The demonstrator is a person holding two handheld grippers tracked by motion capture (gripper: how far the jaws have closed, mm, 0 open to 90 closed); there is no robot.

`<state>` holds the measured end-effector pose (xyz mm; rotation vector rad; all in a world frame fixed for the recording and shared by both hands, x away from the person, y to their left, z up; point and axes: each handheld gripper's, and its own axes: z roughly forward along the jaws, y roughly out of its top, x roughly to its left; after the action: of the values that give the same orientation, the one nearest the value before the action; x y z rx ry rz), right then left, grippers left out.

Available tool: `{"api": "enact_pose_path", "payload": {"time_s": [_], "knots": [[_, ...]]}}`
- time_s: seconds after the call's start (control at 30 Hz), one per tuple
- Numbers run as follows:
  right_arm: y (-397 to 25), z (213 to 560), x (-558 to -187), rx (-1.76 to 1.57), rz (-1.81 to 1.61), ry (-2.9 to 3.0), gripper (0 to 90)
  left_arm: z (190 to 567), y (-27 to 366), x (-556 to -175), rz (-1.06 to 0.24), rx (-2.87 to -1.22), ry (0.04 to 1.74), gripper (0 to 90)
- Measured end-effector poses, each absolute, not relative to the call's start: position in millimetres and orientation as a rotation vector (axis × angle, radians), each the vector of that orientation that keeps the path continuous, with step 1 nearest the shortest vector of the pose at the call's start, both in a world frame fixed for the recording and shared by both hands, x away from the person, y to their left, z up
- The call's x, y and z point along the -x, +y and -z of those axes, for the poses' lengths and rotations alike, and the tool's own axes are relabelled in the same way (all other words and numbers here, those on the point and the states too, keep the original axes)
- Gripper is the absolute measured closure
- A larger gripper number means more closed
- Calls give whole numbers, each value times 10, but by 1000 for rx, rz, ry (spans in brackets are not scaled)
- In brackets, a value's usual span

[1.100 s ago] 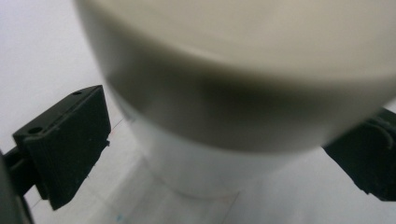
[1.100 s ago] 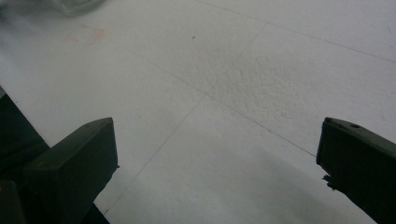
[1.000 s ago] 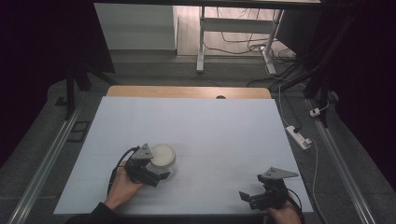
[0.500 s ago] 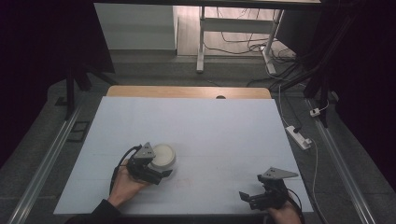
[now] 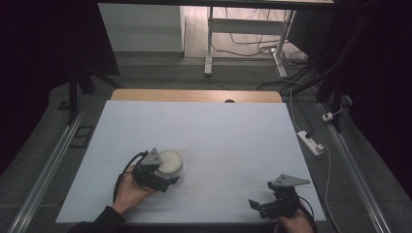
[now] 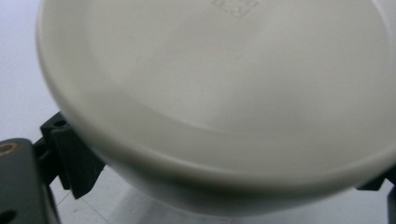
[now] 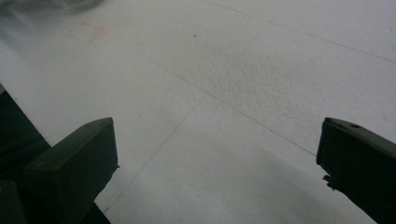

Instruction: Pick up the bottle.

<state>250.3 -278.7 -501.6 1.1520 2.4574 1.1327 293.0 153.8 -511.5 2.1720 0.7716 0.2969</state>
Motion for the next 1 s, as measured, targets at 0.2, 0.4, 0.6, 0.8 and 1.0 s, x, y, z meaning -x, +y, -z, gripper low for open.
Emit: {"api": "enact_pose_path", "payload": {"time_s": [0.2,0.4,0.6,0.8,1.0], "knots": [[-2786,5015,-2502,-1153,-1133,2458,0,5107,1531,-2925,-299,-2170,782,74],[-2789,5016,-2504,-1153,-1139,2457,0,5062,1527,-2928,-287,-2168,767,74],[-2790,5015,-2504,-1157,-1137,2456,0,4981,1526,-2935,-287,-2164,752,74],[-2794,5016,-2506,-1158,-1143,2454,0,4890,1479,-2936,-284,-2165,718,74],[-2796,5015,-2506,-1164,-1145,2453,0,4829,1405,-2954,-284,-2184,686,74]]}}
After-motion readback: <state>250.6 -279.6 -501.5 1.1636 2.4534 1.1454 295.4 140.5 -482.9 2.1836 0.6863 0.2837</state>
